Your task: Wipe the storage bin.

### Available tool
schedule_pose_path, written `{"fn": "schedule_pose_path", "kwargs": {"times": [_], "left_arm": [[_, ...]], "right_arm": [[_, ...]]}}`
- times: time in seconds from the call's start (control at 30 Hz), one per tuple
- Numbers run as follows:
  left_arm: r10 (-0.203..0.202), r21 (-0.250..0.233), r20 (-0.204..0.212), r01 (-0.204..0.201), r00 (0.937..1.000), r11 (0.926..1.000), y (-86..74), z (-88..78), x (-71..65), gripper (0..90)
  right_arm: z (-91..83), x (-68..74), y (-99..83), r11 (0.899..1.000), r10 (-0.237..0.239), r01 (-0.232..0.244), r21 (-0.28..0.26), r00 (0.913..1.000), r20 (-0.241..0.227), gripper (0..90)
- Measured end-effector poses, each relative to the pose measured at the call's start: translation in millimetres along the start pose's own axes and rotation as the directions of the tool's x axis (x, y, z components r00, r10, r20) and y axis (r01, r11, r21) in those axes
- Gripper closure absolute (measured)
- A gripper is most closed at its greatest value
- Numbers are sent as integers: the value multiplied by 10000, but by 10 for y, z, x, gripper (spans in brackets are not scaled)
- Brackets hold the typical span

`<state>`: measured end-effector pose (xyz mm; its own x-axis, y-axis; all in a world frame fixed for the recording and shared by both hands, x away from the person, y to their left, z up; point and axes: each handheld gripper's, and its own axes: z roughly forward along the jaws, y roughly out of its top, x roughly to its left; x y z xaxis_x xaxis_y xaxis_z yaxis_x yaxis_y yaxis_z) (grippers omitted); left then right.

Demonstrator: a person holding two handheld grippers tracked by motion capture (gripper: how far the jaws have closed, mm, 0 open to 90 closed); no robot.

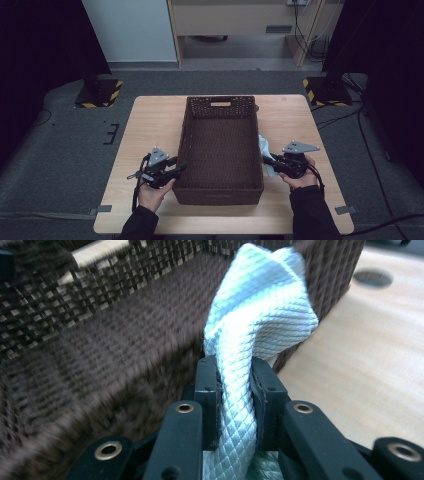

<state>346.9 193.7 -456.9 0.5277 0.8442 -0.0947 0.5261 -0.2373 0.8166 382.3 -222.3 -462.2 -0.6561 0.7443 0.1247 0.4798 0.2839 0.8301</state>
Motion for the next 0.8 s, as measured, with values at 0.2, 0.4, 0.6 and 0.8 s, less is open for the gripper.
{"fn": "schedule_pose_path", "kwargs": {"times": [0.2,0.4,0.6,0.8], "left_arm": [[-511,-76,-111,510,9986,9987,5,8,-9,634],[-748,-173,-351,742,9966,9971,14,21,-18,669],[-866,-272,-387,856,9955,9960,39,73,-3,671],[-945,-333,-322,934,9950,9951,62,113,30,665]], "right_arm": [[322,-34,-266,9841,41,-89,1772,9996,278,774],[433,-99,-369,9724,519,-577,2261,9982,314,772],[66,-107,-103,9983,538,-544,185,9981,294,772],[-176,47,110,9969,-321,316,-726,9995,-54,772]]}}
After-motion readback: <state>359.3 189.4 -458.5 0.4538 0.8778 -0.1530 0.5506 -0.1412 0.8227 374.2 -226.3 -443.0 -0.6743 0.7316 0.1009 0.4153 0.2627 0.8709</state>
